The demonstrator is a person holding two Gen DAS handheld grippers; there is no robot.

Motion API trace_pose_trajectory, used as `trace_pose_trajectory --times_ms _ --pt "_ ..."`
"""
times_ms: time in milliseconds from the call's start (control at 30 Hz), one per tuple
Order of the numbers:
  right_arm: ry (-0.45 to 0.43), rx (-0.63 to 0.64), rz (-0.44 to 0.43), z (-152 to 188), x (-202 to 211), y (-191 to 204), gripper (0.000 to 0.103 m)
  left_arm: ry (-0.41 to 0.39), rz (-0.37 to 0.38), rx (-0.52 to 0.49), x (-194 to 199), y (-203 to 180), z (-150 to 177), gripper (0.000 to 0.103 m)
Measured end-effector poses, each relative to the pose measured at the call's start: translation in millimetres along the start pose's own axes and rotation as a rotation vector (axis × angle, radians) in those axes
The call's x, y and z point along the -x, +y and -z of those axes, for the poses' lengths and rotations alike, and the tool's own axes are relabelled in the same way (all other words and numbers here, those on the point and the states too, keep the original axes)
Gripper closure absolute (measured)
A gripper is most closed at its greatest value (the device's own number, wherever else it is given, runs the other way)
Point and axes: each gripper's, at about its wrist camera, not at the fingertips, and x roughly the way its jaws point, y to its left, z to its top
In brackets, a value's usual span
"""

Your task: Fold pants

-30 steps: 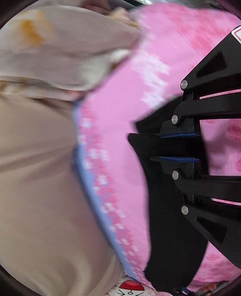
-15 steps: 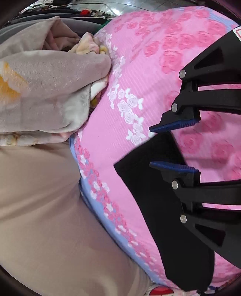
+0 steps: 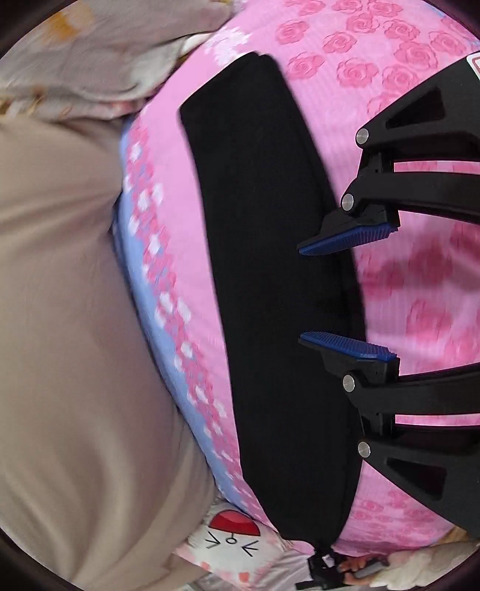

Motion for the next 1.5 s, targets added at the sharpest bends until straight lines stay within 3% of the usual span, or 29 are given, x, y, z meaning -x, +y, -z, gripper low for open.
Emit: trace_pose_trajectory --times_ms 33,67,100,133,167,267,300,333,367,400,433,500,567,633,667,733,800,933,967,1067,1133,1267,1433,1500 --pt "-0.015 0.009 -0.010 -1 3 5 0.056 -0.004 -0.028 -0.010 -1 3 -1 0.068" --pt "-0.025 0.029 -0.013 -1 5 11 0.050 0.009 -0.088 -0.016 -8 10 1 0.057" --pt "-0.028 0.048 0.002 0 5 14 0.041 -0.016 -0.069 -0.024 -5 16 5 0.054" --pt "-0.026 0.067 0.041 2 3 15 0.041 -0.028 -0.084 -0.033 3 18 9 0.051" --pt "-0.005 0.087 0.118 4 -2 15 0.041 -0.049 -0.131 -0.036 15 18 13 0.040" --pt "0.011 0.073 0.101 0 -6 16 0.042 -0.167 -0.116 -0.063 58 7 28 0.036" --pt "0.014 0.076 0.074 -5 -8 22 0.053 -0.207 -0.112 -0.090 71 -3 32 0.035" --pt "0.021 0.091 0.045 -9 -12 30 0.074 -0.258 -0.107 -0.147 85 -23 38 0.031" --pt "0.037 0.123 -0.010 -18 -20 48 0.081 -0.281 -0.105 -0.194 90 -39 41 0.015" --pt "0.049 0.150 -0.049 -23 -27 64 0.086 -0.294 -0.099 -0.252 93 -61 46 0.006" --pt "0.059 0.181 -0.093 -28 -36 83 0.086 -0.298 -0.086 -0.294 93 -78 50 0.006" --pt "0.077 0.252 -0.180 -35 -62 128 0.086 -0.265 -0.040 -0.402 78 -124 61 0.006" --pt "0.124 0.295 -0.230 -37 -98 165 0.086 -0.196 -0.046 -0.473 45 -163 74 0.006" --pt "0.179 0.303 -0.249 -37 -130 181 0.087 -0.119 -0.094 -0.506 12 -182 86 0.006" --pt "0.205 0.310 -0.209 -38 -148 180 0.087 -0.068 -0.136 -0.509 -9 -188 91 0.006" --pt "0.218 0.302 -0.109 -37 -167 159 0.094 -0.022 -0.172 -0.474 -27 -178 95 0.006" --pt "0.200 0.208 -0.137 -39 -157 113 0.098 -0.003 -0.167 -0.458 -29 -164 99 0.006" --pt "0.157 -0.036 -0.072 -37 -114 0 0.102 -0.040 -0.123 -0.468 -9 -145 113 0.006" --pt "0.129 -0.104 0.016 -32 -94 -32 0.101 -0.049 -0.121 -0.474 -4 -145 118 0.006" --pt "0.025 -0.281 0.138 -12 -31 -108 0.079 -0.062 -0.075 -0.482 15 -146 139 0.006" --pt "-0.015 -0.386 0.174 2 -2 -146 0.053 -0.053 -0.013 -0.480 23 -151 154 0.005" --pt "0.013 -0.529 0.133 23 11 -192 0.052 0.050 0.120 -0.432 24 -161 176 0.005" --pt "-0.032 -0.559 0.052 9 -10 -203 0.026 0.046 0.097 -0.409 31 -160 178 0.005" --pt "-0.044 -0.572 0.027 -4 -27 -203 0.025 0.065 0.094 -0.354 31 -150 174 0.005"
